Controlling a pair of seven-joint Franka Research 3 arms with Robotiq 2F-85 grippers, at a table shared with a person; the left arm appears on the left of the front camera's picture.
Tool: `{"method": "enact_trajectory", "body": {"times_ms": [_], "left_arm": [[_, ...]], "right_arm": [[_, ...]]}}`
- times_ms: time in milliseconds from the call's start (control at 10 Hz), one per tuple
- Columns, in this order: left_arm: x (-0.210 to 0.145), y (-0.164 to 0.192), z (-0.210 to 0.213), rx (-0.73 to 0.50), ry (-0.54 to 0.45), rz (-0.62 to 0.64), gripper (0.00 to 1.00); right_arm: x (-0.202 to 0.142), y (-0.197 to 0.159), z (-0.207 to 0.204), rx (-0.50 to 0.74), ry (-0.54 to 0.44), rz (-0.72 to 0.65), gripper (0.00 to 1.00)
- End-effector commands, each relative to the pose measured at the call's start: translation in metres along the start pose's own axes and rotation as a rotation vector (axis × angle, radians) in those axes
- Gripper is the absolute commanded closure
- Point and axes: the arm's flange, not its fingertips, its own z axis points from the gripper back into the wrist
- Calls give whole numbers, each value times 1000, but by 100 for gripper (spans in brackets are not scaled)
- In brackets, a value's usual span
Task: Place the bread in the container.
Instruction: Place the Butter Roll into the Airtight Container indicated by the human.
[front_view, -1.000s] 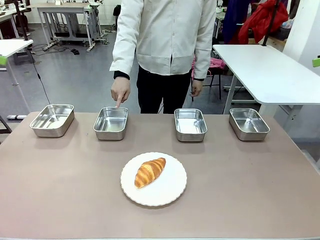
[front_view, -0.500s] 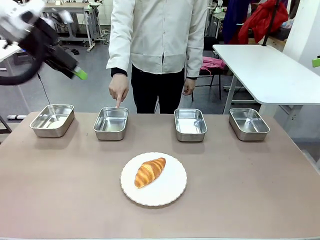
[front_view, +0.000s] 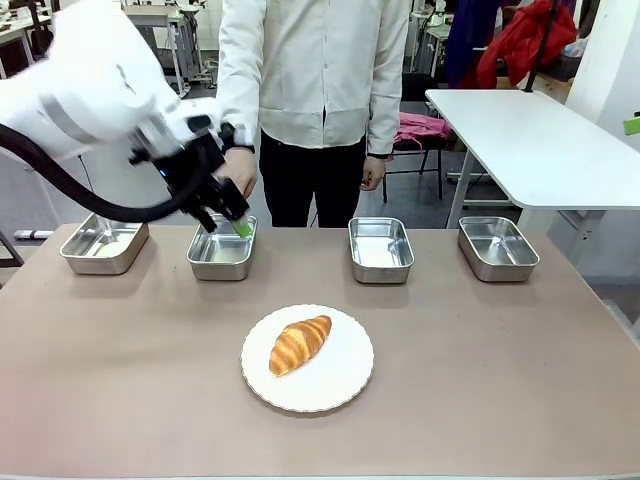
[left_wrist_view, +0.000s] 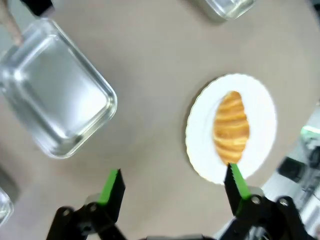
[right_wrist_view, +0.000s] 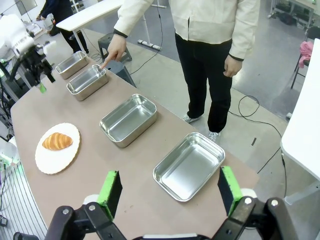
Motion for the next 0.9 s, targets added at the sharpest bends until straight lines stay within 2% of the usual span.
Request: {"method": "enact_trajectory", "body": {"times_ms": [0,100,600,800], "left_arm": [[5,-1,-18,25,56,59,0],[0,0,0,0,0,0,0],[5,-3,-2,19,4,20,0],[10,-42,-46,50,-3,-14,0]], "right_arm": [[1,1,1,5,-8,3,0],[1,1,1,5,-8,3,0],[1,1,1,5,-8,3,0],[1,1,1,5,-8,3,0]]}}
